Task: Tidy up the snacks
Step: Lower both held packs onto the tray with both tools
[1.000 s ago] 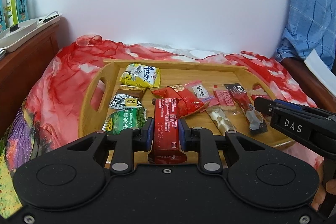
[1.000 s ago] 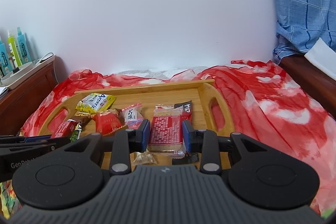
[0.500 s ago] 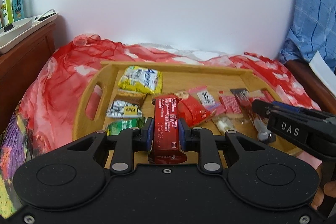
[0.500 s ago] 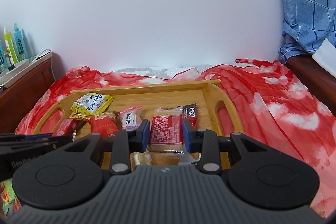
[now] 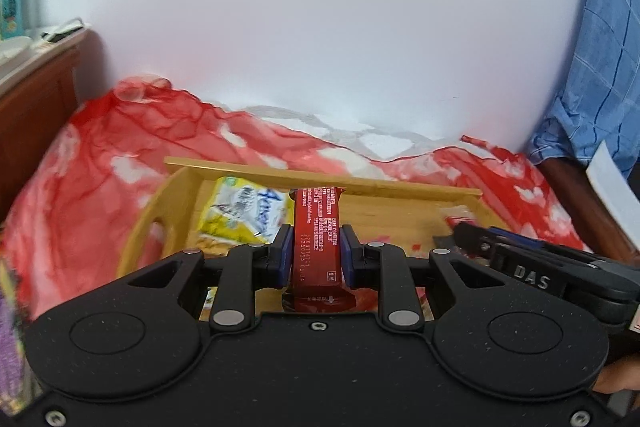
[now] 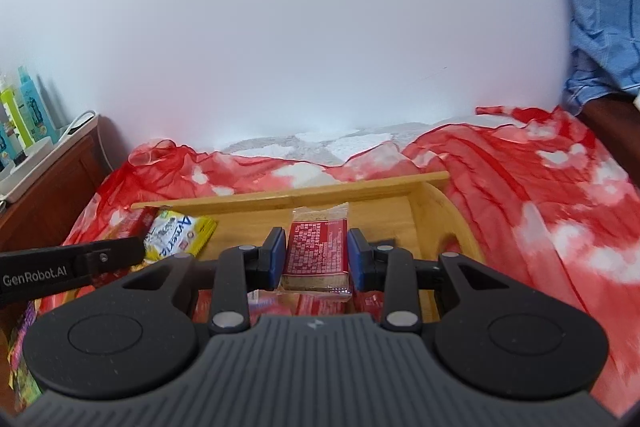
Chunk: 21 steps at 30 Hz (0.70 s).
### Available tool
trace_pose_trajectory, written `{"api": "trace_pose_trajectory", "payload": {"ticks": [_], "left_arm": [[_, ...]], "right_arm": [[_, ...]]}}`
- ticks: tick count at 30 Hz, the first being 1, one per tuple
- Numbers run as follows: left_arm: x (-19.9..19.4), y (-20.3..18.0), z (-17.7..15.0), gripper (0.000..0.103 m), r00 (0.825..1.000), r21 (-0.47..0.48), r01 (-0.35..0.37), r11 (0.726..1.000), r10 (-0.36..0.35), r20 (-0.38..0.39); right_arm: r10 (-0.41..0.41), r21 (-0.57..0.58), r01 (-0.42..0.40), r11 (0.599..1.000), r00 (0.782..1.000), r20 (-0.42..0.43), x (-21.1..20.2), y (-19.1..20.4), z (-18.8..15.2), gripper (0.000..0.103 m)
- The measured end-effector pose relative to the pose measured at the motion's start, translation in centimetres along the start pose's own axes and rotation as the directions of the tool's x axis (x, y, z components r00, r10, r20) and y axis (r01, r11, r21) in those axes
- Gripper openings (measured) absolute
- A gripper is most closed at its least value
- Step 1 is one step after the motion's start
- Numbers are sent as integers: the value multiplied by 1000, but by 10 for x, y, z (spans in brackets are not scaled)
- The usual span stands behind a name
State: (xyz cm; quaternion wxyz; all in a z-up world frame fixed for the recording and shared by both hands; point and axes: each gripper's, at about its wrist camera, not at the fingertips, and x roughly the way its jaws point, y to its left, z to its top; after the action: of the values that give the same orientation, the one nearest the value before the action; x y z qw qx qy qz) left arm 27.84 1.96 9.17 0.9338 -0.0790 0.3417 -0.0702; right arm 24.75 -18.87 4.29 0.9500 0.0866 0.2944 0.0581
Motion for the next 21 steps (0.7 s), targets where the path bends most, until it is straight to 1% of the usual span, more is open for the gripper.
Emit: {"api": "trace_pose_trajectory", "payload": {"ticks": [6, 10, 14, 21], "left_arm": [[33, -10, 5, 23, 999, 8, 7, 1000, -6, -38], [55, -14, 6, 23, 998, 5, -1, 1000, 1, -65], [68, -16, 7, 23, 997, 10, -2, 1000, 3, -72], [84, -14, 9, 23, 996, 15, -22, 1000, 24, -83]], "right_arm": [[1, 30, 0, 1000, 999, -44, 29, -10, 12, 37], [0, 34, 2, 999, 997, -73, 44, -14, 11, 38], [-7, 8, 8, 1000, 996, -88, 57, -13, 9, 38], [3, 2, -3, 1000, 996, -91, 70, -14, 9, 38]]}}
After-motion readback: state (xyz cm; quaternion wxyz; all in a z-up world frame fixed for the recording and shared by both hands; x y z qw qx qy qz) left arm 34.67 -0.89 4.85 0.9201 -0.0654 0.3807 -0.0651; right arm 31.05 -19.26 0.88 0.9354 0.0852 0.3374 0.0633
